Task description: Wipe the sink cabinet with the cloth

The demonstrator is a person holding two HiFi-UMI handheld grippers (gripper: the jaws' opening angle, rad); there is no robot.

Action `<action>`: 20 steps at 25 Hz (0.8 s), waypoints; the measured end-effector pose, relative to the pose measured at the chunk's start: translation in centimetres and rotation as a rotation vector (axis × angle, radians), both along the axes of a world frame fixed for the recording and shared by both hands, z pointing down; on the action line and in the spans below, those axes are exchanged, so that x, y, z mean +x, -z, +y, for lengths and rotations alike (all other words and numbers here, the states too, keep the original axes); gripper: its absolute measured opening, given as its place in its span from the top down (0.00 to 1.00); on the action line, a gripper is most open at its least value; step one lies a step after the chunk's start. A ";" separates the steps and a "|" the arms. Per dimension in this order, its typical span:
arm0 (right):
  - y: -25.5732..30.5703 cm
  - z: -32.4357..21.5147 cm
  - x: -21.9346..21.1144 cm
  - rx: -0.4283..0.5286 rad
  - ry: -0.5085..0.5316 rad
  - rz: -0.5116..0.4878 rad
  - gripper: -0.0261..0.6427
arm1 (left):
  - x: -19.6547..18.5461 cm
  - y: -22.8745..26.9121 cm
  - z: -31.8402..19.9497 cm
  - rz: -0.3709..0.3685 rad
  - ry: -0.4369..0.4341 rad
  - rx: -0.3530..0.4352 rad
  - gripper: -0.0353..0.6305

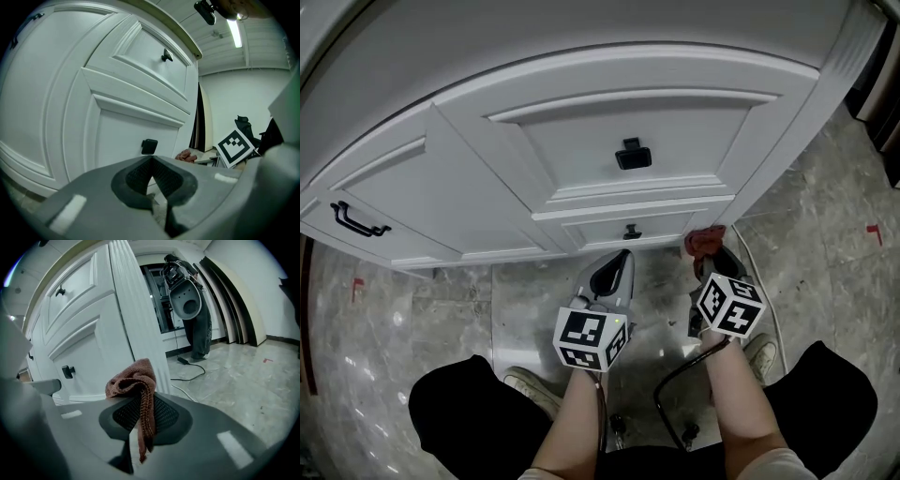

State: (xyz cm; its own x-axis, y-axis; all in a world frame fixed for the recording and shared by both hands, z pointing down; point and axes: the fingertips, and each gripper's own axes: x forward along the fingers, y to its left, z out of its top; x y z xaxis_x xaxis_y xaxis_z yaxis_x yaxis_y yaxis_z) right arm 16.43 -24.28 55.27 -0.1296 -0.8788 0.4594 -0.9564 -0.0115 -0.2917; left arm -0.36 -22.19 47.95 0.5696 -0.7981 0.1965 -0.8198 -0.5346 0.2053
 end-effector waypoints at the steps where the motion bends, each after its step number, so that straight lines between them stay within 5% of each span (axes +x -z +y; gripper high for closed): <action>1: 0.7 0.2 -0.1 0.005 -0.003 -0.012 0.83 | 0.1 0.5 0.1 0.011 -0.003 0.009 0.94; 9: 11.4 3.5 -5.5 0.227 0.135 0.029 0.83 | -0.5 8.5 3.3 0.048 0.003 0.167 0.94; 20: 16.4 12.8 -7.6 0.326 0.214 0.066 0.83 | -2.8 12.4 12.4 0.048 0.065 0.224 0.94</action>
